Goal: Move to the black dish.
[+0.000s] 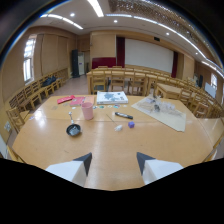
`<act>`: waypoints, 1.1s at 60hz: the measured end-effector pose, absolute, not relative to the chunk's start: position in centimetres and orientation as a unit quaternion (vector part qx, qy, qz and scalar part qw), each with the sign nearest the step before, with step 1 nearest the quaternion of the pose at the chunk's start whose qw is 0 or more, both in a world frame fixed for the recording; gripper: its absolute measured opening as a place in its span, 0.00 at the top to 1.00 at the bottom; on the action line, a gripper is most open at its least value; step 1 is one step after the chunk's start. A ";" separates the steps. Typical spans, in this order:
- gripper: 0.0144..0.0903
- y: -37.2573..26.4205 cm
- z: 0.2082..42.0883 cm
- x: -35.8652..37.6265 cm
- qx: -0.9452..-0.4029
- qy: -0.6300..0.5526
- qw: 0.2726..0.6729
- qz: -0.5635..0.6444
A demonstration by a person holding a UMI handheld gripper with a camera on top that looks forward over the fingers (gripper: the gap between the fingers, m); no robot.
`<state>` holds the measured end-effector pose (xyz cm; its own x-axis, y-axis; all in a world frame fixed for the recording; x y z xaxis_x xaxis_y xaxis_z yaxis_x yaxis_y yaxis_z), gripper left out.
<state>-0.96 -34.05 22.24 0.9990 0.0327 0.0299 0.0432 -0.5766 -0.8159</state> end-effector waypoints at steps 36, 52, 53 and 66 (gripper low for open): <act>0.06 -39.1 21.5 -16.5 -0.886 -0.019 0.462 -0.029; 0.06 -31.7 20.5 -22.2 -0.879 -0.038 0.475 -0.016; 0.06 -30.8 20.1 -22.4 -0.880 -0.038 0.474 -0.015; 0.06 -21.8 14.5 -23.9 -0.894 -0.027 0.447 0.001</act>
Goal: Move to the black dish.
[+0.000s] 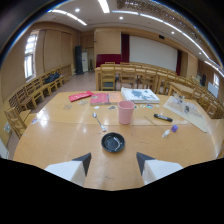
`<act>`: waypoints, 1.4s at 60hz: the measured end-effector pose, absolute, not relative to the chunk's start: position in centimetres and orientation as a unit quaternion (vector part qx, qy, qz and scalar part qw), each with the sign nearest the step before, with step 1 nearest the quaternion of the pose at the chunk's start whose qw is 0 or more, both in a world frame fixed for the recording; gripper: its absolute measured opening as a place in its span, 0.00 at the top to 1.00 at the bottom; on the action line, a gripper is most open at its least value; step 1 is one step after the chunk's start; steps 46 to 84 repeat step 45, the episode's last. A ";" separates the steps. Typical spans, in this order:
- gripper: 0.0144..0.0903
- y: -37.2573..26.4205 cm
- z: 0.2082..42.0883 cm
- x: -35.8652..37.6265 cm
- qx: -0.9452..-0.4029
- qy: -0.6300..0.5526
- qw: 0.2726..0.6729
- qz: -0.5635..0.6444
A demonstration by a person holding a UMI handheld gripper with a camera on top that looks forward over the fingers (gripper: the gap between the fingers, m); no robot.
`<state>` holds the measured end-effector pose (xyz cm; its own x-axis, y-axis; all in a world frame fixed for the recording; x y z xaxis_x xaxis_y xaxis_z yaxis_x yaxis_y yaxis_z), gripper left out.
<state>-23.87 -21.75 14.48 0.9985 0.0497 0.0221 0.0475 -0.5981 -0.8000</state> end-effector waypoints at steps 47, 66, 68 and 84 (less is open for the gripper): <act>0.07 -14.4 6.0 -24.9 -0.925 -0.019 0.380 0.009; 0.07 -14.4 6.0 -24.9 -0.925 -0.019 0.380 0.009; 0.07 -14.4 6.0 -24.9 -0.925 -0.019 0.380 0.009; 0.07 -14.4 6.0 -24.9 -0.925 -0.019 0.380 0.009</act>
